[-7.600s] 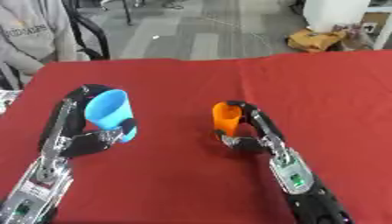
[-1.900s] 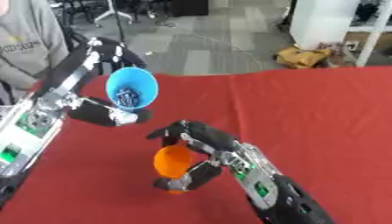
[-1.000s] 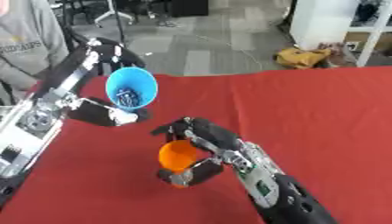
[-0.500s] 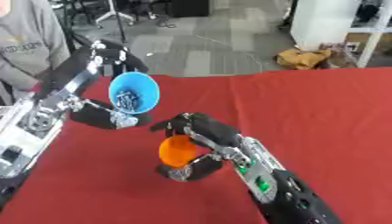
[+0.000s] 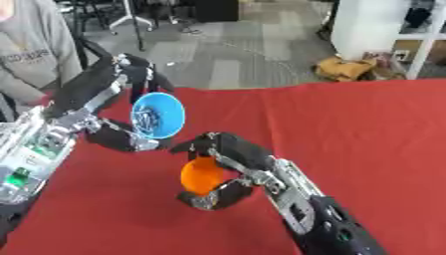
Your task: Pour the contents of one cup into another cup.
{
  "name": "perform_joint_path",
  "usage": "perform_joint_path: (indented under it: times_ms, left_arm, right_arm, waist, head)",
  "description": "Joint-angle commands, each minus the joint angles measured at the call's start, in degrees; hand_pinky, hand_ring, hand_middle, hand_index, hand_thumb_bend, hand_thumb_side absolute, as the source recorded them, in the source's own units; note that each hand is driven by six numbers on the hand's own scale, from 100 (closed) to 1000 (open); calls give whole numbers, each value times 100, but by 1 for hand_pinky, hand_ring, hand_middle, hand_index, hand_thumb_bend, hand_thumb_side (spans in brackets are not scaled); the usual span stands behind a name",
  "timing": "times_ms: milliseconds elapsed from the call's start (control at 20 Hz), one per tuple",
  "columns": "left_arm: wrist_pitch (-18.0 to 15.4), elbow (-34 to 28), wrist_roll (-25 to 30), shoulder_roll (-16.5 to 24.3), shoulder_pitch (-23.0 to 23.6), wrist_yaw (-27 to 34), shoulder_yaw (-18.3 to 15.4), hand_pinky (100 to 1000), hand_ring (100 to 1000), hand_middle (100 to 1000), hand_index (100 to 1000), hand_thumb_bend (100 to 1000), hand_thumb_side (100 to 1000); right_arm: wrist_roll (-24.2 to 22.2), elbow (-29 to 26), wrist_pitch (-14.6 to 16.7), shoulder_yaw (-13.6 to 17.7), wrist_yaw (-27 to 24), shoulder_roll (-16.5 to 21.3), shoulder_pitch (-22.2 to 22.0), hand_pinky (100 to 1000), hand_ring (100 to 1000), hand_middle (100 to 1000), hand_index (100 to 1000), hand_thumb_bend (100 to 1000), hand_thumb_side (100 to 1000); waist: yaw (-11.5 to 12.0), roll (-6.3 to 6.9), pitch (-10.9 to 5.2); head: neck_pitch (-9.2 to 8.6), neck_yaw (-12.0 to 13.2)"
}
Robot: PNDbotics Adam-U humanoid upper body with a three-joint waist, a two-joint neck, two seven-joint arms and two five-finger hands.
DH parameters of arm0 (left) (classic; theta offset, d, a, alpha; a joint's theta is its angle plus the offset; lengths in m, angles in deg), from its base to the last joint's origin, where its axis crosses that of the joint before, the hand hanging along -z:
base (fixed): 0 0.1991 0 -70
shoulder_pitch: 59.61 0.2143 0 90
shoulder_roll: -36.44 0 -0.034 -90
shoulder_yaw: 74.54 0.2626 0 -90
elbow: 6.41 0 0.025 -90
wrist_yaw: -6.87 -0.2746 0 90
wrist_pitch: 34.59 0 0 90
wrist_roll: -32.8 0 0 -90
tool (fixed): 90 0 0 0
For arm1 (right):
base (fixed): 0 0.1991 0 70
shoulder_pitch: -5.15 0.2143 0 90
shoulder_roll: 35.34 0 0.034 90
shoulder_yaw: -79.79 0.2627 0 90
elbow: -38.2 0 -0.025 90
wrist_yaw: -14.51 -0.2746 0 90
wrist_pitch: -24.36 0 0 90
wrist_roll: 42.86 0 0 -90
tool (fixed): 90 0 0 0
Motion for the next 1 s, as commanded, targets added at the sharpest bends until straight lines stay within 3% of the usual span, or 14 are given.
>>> perform_joint_path:
  times_ms: [50, 1000]
  left_arm:
    - [-33, 4, -20, 15, -166, -236, -1, 355, 281, 329, 656, 654, 100]
    - [-230, 194, -146, -212, -365, -1281, 122, 372, 303, 343, 652, 649, 100]
  right_arm:
    - [-27, -39, 10, 2, 16, -14, 109, 464, 374, 477, 863, 337, 516]
    - [-67, 37, 4, 10, 28, -35, 100, 462, 371, 476, 863, 342, 521]
  waist:
    - [-2, 2, -111]
    - [-55, -14, -118]
  head:
    - [-57, -1]
    - [-76, 10]
